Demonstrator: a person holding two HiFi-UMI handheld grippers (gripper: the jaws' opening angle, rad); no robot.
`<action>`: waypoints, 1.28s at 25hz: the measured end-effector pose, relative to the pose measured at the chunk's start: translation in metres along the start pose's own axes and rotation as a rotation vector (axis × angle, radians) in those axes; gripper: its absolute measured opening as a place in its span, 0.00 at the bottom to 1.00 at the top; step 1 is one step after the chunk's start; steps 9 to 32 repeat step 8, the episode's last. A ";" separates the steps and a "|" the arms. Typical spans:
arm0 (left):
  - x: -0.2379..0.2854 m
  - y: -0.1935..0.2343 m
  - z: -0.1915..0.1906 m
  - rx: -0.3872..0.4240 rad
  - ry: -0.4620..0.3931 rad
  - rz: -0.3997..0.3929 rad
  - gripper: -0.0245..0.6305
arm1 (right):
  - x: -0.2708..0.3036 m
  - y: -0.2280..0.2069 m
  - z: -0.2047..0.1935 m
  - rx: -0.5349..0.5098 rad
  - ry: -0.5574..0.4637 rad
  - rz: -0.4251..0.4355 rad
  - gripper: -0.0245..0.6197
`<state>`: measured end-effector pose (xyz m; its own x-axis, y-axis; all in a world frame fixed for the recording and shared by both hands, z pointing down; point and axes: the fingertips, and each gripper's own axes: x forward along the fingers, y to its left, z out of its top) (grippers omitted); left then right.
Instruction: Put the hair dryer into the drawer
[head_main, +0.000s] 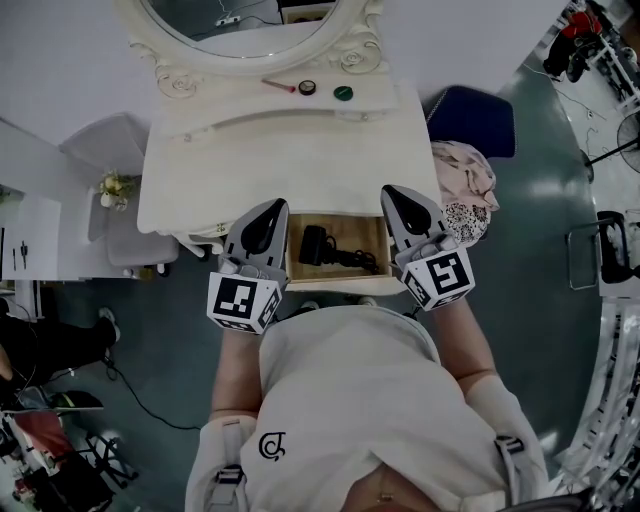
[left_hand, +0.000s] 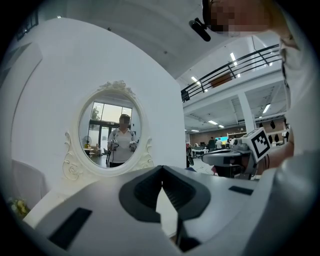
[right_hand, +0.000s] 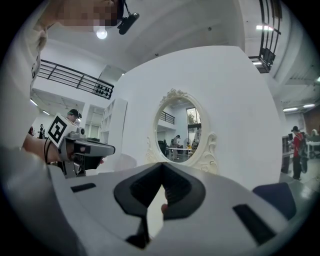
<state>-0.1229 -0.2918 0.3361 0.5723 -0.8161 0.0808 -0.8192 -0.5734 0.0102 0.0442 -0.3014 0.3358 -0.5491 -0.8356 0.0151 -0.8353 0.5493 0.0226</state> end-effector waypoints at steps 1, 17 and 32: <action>-0.001 0.000 0.001 -0.001 -0.006 0.004 0.06 | 0.000 -0.001 0.000 -0.010 0.004 0.000 0.05; -0.001 -0.004 0.000 0.012 -0.011 0.001 0.06 | 0.001 0.000 -0.008 -0.006 0.030 0.019 0.05; -0.001 -0.004 0.000 0.012 -0.011 0.001 0.06 | 0.001 0.000 -0.008 -0.006 0.030 0.019 0.05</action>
